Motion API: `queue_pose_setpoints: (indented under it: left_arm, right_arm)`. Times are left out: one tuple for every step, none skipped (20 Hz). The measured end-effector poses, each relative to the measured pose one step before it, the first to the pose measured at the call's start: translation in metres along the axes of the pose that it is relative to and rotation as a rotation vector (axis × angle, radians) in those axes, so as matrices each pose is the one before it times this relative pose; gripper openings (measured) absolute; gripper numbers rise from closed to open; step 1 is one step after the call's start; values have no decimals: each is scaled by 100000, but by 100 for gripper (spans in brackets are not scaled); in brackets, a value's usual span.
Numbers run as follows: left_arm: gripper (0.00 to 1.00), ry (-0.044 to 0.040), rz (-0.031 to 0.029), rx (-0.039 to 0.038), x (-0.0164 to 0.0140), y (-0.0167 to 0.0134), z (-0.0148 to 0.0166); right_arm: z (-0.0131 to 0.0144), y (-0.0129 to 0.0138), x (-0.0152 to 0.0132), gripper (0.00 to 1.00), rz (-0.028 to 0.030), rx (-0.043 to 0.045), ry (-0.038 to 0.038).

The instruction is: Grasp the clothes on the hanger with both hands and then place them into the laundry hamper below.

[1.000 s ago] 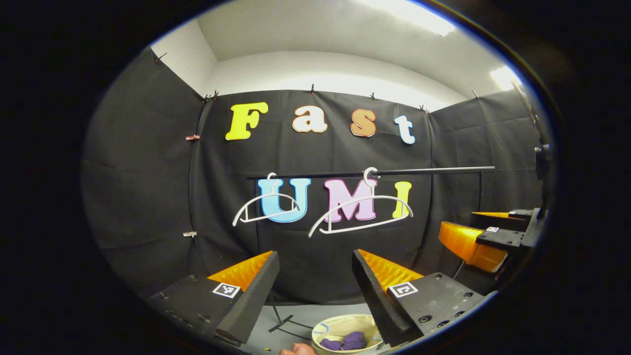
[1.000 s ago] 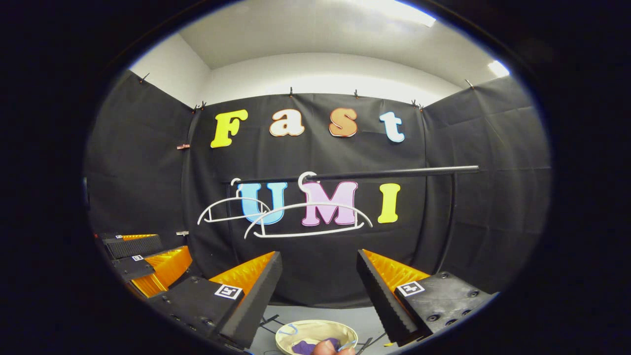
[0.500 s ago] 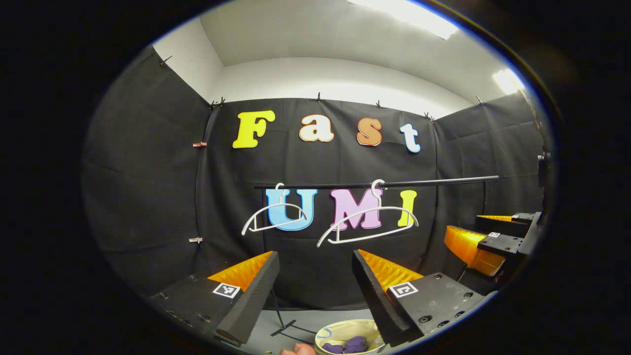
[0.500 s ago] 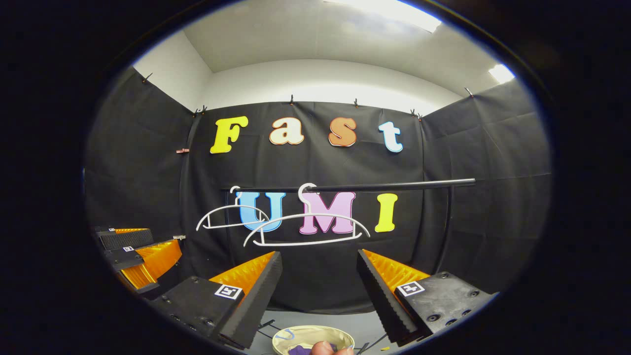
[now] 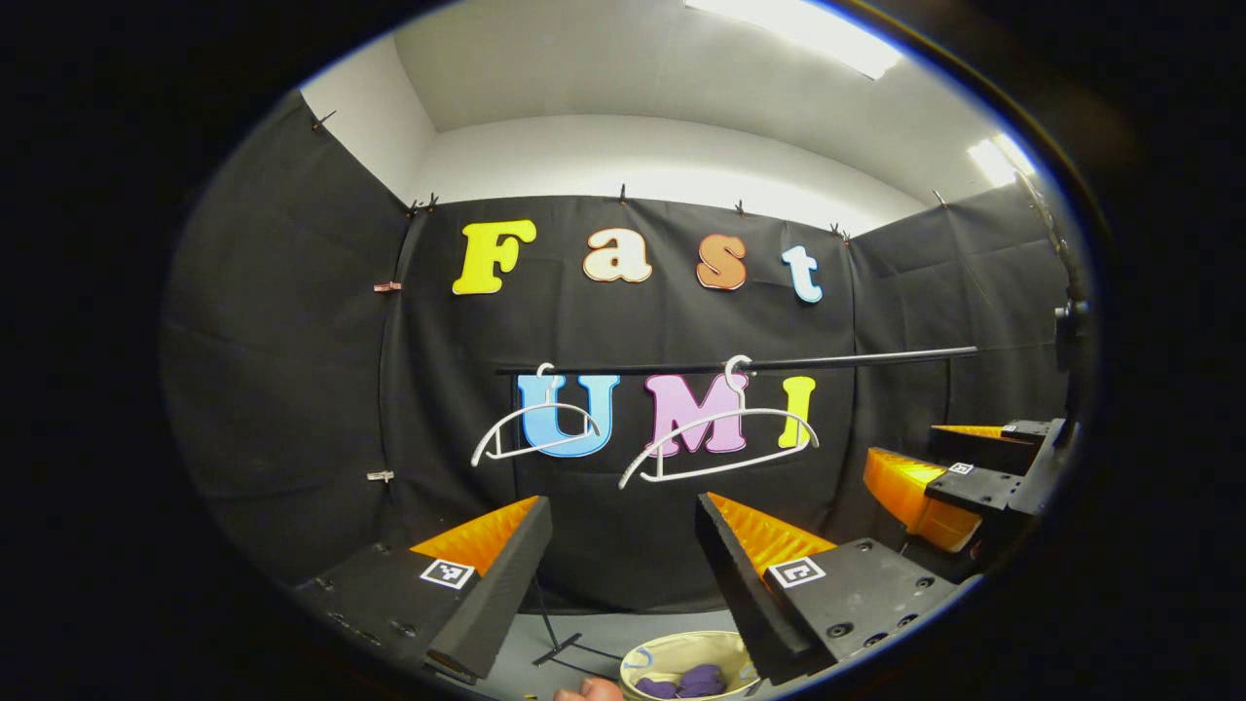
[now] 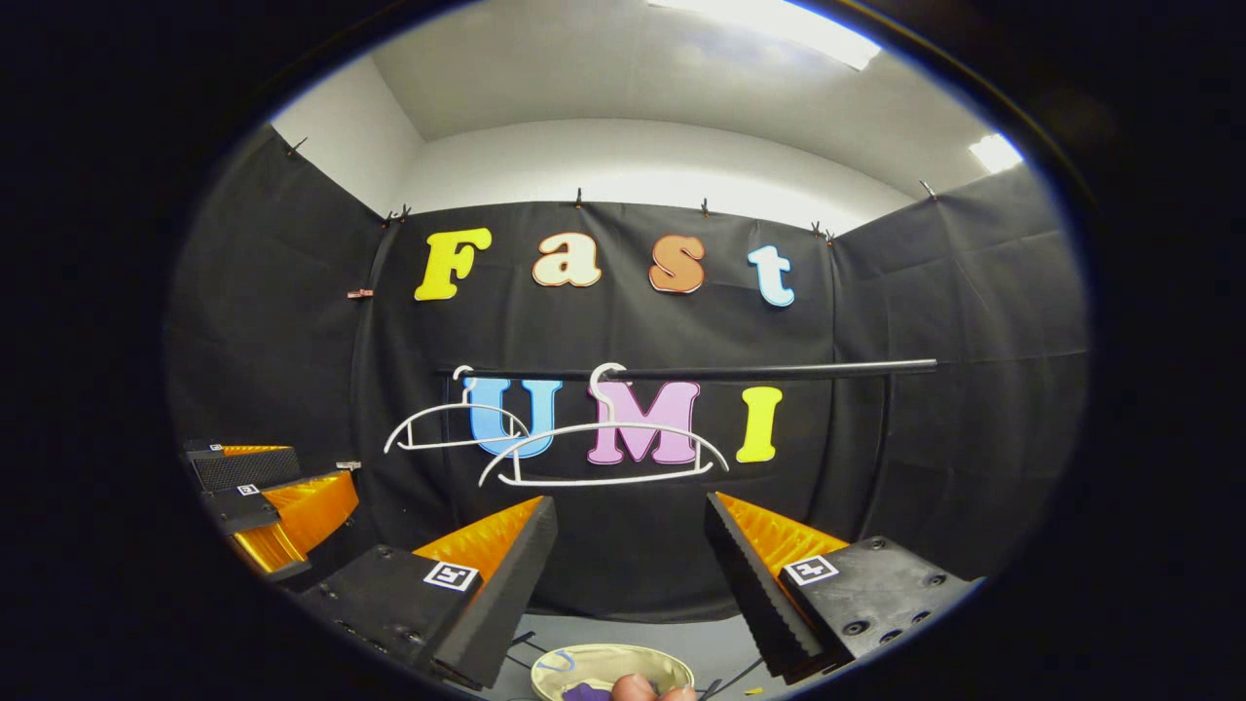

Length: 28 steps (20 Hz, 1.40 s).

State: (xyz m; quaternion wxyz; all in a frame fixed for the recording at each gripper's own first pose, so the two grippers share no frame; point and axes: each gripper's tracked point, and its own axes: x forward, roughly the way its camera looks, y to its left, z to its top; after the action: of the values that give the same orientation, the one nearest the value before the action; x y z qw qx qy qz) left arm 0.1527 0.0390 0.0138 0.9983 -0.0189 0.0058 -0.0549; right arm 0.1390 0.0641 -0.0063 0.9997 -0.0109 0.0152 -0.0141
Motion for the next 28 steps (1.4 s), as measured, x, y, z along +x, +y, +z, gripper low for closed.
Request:
queue_pose_setpoints:
  left_arm:
    - [94, 36, -250, 15, -49, -90, -11]
    - [94, -134, -208, -100, -55, -61, 63]
    - [94, 127, -309, -112, -43, -59, -87]
    - [94, 54, 71, -27, -41, -3, 11]
    - [94, 55, 10, 101, -38, 78, -59]
    - [94, 9, 123, 88, 13, -1, 24]
    - [94, 240, 0, -1, -56, 21, -91]
    - [94, 28, 52, -34, -59, 14, 40]
    - [94, 16, -166, 57, 26, -49, -28]
    - [94, -14, -66, 53, -63, -125, 91]
    - [94, -81, -196, 61, -6, 31, 11]
    - [94, 61, -74, 5, 5, -20, 32]
    - [94, 36, 78, 40, -46, 11, -68]
    - [94, 68, 22, -53, -44, -12, -11]
    - [94, -61, -175, -82, -129, -95, -46]
    - [94, -7, -123, -34, -43, -61, 107]
    - [94, 105, 0, 20, -33, 42, -97]
    - [94, 7, 53, 7, -23, -25, 47]
    - [94, 18, 37, -83, -110, -77, -45]
    - [94, -156, 49, -50, -131, -37, 116]
    - [94, -271, -89, 53, -53, -60, 8]
    - [94, -281, -210, 174, 4, -31, 164]
    - [94, -178, -13, 123, -3, -67, -5]
    - [94, 39, 220, 166, -34, -29, 0]
    - [94, 33, 180, 165, -14, 24, -42]
    - [94, 41, 122, 71, -80, 7, 4]
    - [94, 0, 92, -60, 72, -31, 27]
    - [94, 26, 95, -24, -61, 5, 54]
  right_arm:
    - [-60, -19, -100, 98, -89, 21, 255]
    - [-59, 10, -90, 98, -157, 190, 80]
    - [91, -59, -67, 98, -200, 88, -140]
    - [-4, -36, -48, 98, -172, -1, -95]
    - [-27, -128, -37, 98, -163, -18, -83]
    - [-81, -52, -101, 98, -81, 43, 21]
    - [-35, -127, -44, 98, -259, 172, 198]
    - [-57, -23, -5, 98, -108, 223, 124]
    - [21, -71, -89, 98, -153, 268, 114]
    - [-79, 6, -19, 98, 9, 203, 51]
    - [-28, 19, -76, 98, -120, 65, 222]
    - [-32, 35, -31, 98, 118, 61, -8]
    - [11, 23, -123, 98, 53, 10, -21]
    - [34, 23, -33, 98, 201, -23, -47]
    - [66, 111, -127, 98, 324, -75, -188]
    - [19, 67, -42, 98, 324, -242, -135]
    - [-52, 57, -53, 98, 75, -240, -94]
    - [-24, -58, -55, 98, 99, -93, 20]
    - [1, 11, -30, 98, 85, 68, 29]
    - [92, 42, -1, 98, 120, 112, -227]
    - [105, -38, -104, 98, 9, 1, -272]
    - [4, -78, 20, 98, 93, -43, -55]
    - [-22, -1, -54, 98, 226, 14, -50]
    - [44, 10, 33, 98, 80, 22, 10]
    - [77, 13, 0, 98, 201, 51, -128]
    - [-1, -20, -43, 98, 81, 38, -112]
    - [56, -2, -72, 98, 192, 14, -173]
    - [46, -19, -38, 98, 94, -190, -145]
